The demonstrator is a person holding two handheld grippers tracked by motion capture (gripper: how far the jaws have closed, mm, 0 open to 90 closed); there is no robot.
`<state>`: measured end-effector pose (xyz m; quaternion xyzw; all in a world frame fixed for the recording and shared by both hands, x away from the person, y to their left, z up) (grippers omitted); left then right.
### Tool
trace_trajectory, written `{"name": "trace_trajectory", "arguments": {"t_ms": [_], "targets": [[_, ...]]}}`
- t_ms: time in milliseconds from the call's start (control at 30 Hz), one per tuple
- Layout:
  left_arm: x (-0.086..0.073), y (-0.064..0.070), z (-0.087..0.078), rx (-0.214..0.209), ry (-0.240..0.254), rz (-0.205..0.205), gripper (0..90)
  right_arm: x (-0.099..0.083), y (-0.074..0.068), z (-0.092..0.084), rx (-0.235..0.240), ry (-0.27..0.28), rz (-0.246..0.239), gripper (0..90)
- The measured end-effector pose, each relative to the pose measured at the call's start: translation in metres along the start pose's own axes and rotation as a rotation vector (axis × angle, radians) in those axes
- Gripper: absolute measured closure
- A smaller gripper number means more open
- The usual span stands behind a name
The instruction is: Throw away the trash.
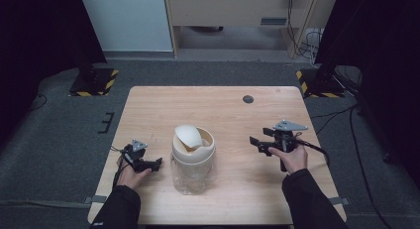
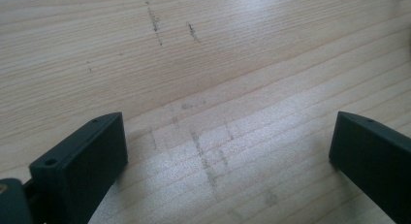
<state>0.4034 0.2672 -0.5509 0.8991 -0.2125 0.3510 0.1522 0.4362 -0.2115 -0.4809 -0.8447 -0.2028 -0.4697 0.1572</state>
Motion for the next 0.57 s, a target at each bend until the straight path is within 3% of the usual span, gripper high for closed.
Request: {"name": "trace_trajectory", "arguments": {"t_ms": [167,200,233,267,400,567], "targets": [[0.0,0.0,0.0,0.0,0.0,-0.001,0.0,-0.031,0.023,-0.001,-0.013,-0.085,0.0,21.2],[0.0,0.0,0.0,0.0,0.0,0.0,0.0,-0.037,0.032,0.0,-0.039,-0.105,-0.016,19.7],[0.0,0.0,0.0,0.0,0.0,0.0,0.0,-0.037,0.032,0.0,-0.039,-0.105,-0.016,19.7],[0.0,0.0,0.0,0.0,0.0,-0.001,0.0,-0.045,0.043,0.001,-0.07,-0.139,-0.04,18.2],[0.0,0.0,0.0,0.0,0.0,0.0,0.0,-0.055,0.057,-0.003,-0.111,-0.179,-0.059,17.3],[0.0,0.0,0.0,0.001,0.0,0.0,0.0,-0.063,0.072,-0.008,-0.157,-0.192,-0.042,15.0]]}}
Point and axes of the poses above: each handheld gripper's, and its own axes: z roughly forward along the jaws, x roughly out of its top, y roughly to its right, the point moved 2 cm from there along z, roughly forward along the jaws, and after that the axes turned 10 degrees about -x, right-handed, at the moved point
